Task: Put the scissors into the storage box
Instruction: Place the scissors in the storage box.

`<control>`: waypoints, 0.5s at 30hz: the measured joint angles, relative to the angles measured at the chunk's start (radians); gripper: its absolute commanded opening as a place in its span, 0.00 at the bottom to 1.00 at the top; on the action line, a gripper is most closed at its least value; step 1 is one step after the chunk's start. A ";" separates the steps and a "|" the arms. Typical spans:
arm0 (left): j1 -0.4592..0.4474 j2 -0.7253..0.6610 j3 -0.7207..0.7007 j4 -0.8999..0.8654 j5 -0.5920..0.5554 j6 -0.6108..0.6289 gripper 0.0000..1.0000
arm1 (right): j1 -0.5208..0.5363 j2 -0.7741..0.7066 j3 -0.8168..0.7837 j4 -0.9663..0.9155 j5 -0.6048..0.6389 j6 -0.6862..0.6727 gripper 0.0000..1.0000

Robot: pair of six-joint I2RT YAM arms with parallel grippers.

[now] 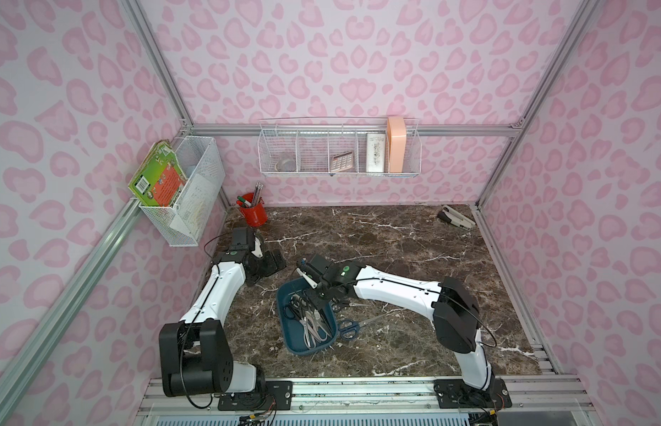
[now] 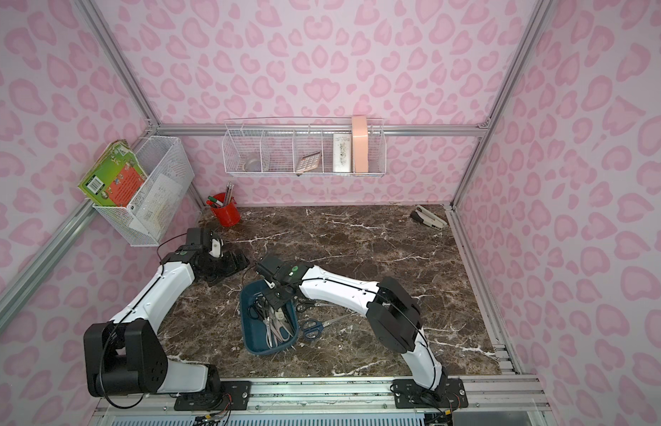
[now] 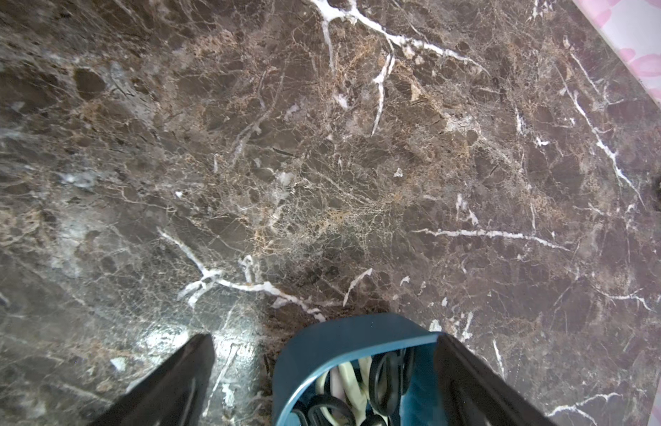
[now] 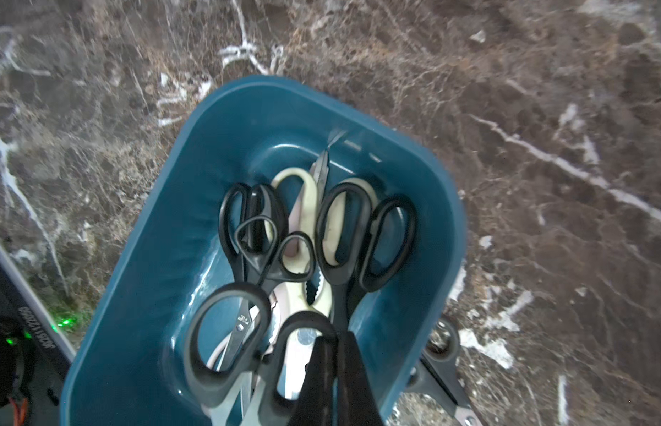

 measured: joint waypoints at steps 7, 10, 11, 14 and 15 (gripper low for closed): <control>0.000 -0.011 0.000 -0.001 -0.023 0.000 0.98 | 0.022 0.074 0.013 0.006 0.030 -0.023 0.00; 0.000 -0.011 0.000 -0.001 -0.026 0.000 0.98 | 0.023 0.076 -0.001 0.008 0.055 -0.027 0.11; 0.000 -0.010 0.000 -0.001 -0.025 0.000 0.98 | 0.024 0.076 -0.004 0.008 0.058 -0.028 0.15; 0.000 -0.007 0.000 -0.001 -0.025 0.000 0.98 | 0.025 0.077 -0.004 0.010 0.073 -0.029 0.24; 0.000 -0.007 0.000 -0.001 -0.025 0.000 0.98 | 0.025 0.077 -0.004 0.014 0.075 -0.029 0.26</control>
